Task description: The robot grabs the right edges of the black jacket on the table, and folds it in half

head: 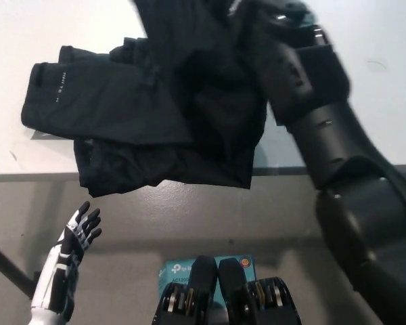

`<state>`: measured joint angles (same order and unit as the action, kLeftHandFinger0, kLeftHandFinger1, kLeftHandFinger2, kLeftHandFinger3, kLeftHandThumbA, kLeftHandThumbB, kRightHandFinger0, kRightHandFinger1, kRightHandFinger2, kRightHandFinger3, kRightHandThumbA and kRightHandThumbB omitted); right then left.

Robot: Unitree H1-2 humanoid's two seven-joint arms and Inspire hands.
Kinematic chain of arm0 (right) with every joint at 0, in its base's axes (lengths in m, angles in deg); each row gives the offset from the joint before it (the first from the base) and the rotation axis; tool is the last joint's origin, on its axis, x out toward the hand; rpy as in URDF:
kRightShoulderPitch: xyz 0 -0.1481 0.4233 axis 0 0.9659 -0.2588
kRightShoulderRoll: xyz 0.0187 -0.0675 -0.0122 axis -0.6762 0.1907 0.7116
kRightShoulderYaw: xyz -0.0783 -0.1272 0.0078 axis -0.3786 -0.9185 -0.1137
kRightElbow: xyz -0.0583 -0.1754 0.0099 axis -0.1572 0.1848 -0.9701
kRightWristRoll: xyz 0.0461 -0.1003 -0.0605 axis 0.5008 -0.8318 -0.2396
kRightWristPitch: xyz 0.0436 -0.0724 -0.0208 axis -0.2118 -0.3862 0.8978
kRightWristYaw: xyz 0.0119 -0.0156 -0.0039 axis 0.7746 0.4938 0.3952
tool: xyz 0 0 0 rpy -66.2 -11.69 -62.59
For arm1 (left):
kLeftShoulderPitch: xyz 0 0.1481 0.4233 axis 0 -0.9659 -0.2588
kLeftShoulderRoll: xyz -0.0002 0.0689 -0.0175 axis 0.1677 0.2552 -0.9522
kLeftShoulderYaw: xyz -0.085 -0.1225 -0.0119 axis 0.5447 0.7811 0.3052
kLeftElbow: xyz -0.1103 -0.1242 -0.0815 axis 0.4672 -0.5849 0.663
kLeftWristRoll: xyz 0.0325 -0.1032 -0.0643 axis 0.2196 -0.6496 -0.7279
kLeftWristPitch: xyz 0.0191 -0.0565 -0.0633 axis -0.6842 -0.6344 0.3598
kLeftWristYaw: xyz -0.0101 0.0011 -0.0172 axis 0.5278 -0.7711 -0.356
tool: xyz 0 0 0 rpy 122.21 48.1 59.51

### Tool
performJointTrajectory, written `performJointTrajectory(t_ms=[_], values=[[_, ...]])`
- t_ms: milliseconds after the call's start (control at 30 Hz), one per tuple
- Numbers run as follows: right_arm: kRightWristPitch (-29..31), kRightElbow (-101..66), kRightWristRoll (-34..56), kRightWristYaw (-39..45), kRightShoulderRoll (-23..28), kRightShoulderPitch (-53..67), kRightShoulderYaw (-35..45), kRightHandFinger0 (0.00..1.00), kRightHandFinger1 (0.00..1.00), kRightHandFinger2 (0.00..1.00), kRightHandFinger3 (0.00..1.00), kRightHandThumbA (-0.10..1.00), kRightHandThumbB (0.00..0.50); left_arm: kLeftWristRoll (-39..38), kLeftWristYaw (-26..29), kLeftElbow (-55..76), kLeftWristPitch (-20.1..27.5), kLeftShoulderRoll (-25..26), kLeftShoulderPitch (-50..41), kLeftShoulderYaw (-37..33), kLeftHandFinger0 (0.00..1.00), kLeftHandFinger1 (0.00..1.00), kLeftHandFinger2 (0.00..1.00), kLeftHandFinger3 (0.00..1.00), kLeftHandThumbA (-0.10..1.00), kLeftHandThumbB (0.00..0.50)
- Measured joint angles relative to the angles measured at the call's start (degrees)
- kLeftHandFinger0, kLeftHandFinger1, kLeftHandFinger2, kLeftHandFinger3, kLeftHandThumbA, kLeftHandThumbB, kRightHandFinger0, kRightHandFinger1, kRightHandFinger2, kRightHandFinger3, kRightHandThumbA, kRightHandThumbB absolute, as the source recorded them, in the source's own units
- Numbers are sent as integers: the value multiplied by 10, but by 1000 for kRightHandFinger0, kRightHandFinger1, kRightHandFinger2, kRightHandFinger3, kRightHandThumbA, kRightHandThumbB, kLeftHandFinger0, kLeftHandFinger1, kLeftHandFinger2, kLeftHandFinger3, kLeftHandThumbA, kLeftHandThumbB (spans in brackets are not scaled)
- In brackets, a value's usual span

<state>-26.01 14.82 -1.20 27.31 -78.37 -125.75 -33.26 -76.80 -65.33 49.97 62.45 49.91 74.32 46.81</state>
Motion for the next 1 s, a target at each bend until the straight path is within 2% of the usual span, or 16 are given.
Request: performJointTrajectory(t_ms=[33, 133, 167, 200, 300, 333, 367, 400, 433, 467, 500, 533, 567, 733, 900, 1000], values=[[6, 13, -3, 1, -8, -6, 0, 0, 265, 625, 862, -100, 182, 0, 0, 0, -1, 1, 0, -1, 1000, 1000, 1000, 1000, 1000, 170], [24, 66, -15, 1, -34, -32, 0, 0, 256, 590, 720, -100, 180, 0, 0, 0, -2, 3, 1, -3, 1000, 1000, 1000, 1000, 1000, 171], [31, 78, -18, 2, -43, -39, 1, 0, 188, 524, 389, -100, 157, 0, -1, 0, -3, 3, 2, -5, 1000, 1000, 1000, 1000, 1000, 183], [37, 89, -21, 2, -50, -45, 1, 0, 217, 599, 321, -100, 163, 0, -1, 0, -4, 3, 3, -6, 1000, 1000, 1000, 1000, 1000, 185], [61, 136, -36, 2, -68, -60, -4, 0, 243, 649, 532, -100, 164, 0, -1, 0, -7, 3, 3, -8, 1000, 1000, 1000, 1000, 1000, 186], [69, 150, -42, 2, -75, -63, -6, 78, 354, 729, 547, -100, 183, 0, -1, 0, -8, 3, 3, -8, 1000, 1000, 1000, 1000, 1000, 170], [79, 164, -47, 2, -82, -64, -7, 103, 449, 807, 655, -100, 195, 0, -1, 0, -8, 3, 3, -9, 1000, 1000, 1000, 1000, 1000, 166], [84, 173, -52, 1, -85, -65, -12, 219, 522, 836, 743, 7, 201, 0, -1, 0, -8, 4, 2, -10, 1000, 1000, 1000, 1000, 1000, 161], [93, 188, -60, -2, -91, -66, -17, 172, 462, 719, 672, 13, 202, 1, -2, 0, -8, 4, 2, -12, 1000, 1000, 1000, 1000, 1000, 162], [98, 201, -66, -3, -99, -66, -20, 549, 866, 1000, 1000, 312, 306, 2, -2, 0, -8, 5, 2, -14, 1000, 1000, 1000, 1000, 1000, 164], [101, 210, -71, -4, -105, -65, -22, 1000, 1000, 1000, 1000, 553, 302, 2, -3, 0, -8, 5, 2, -15, 1000, 1000, 1000, 1000, 1000, 149], [101, 220, -78, 1, -110, -65, -32, 1000, 1000, 1000, 1000, 567, 326, 3, -3, 0, -8, 5, 2, -16, 1000, 1000, 1000, 1000, 1000, 148], [101, 226, -85, 7, -114, -65, -41, 1000, 1000, 1000, 1000, 680, 375, 4, -3, 1, -8, 5, 2, -16, 1000, 1000, 1000, 1000, 1000, 132], [100, 230, -126, 59, -116, -66, -104, 1000, 1000, 1000, 1000, 824, 444, 7, -3, 5, -8, 9, -2, -18, 1000, 1000, 1000, 1000, 1000, 129], [100, 224, -161, 111, -102, -66, -152, 1000, 1000, 1000, 1000, 919, 427, 8, -4, 10, -9, 10, -2, -18, 1000, 1000, 1000, 1000, 1000, 126], [99, 218, -180, 140, -88, -70, -171, 1000, 1000, 1000, 1000, 1000, 463, 9, -5, 10, -9, 11, -2, -20, 1000, 1000, 1000, 1000, 1000, 137]])
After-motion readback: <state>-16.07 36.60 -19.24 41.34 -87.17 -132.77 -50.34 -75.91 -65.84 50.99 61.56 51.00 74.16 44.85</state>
